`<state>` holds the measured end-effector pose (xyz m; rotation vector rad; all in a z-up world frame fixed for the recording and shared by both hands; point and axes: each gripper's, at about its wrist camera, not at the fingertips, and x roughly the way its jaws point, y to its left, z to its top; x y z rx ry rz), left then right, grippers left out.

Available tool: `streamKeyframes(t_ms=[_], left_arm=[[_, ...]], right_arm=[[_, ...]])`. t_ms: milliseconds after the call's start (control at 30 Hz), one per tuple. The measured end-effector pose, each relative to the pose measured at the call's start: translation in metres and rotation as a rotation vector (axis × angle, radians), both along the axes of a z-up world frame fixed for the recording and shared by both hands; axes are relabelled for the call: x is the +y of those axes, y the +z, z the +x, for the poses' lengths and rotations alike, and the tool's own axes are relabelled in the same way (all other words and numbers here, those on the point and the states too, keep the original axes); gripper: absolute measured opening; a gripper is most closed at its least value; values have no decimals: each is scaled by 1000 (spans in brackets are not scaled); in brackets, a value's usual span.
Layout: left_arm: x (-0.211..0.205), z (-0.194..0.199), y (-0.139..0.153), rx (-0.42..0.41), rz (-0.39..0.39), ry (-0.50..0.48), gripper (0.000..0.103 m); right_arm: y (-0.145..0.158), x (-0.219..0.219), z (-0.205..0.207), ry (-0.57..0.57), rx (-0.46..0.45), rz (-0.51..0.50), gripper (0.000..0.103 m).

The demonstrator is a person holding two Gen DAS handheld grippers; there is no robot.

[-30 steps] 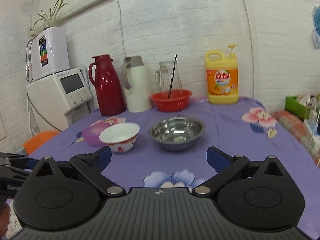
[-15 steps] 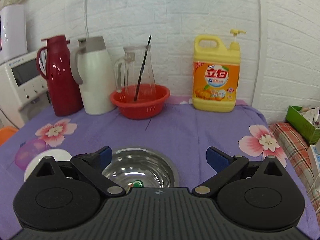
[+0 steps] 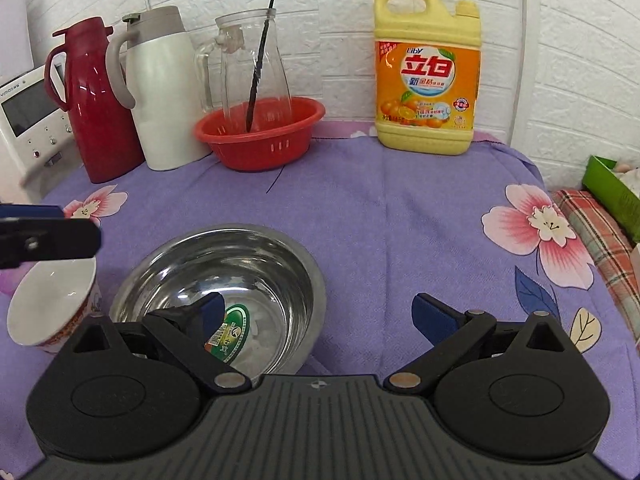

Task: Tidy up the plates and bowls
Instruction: 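Close the left tool on the steel bowl rim, then lift the steel bowl with the left tool and carry it toward the white bowl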

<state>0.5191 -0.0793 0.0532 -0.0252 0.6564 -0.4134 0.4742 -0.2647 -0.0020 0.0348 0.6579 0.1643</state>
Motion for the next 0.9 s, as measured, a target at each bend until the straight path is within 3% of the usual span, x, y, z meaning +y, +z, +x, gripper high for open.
streamKeyframes(t_ms=[267,467,600,767,900], left_arm=[[-34,56,-41,108,149,-80,70],[-43,63,-51,138,149,-98,70],[-52,60,-55,151,158,-130,62],[-65,51,-58,160,200,-146,61],[-63,40,-54,200,164,-140,60]], right_arm=[[-13,1,9,-4,41,8,103],[-25,8,15,45,100,30,103],[-26,23,12,71,91,-46,103],[-23,34,2,132,106,-1,103],[-20,36,-11,123,131,-10,103]])
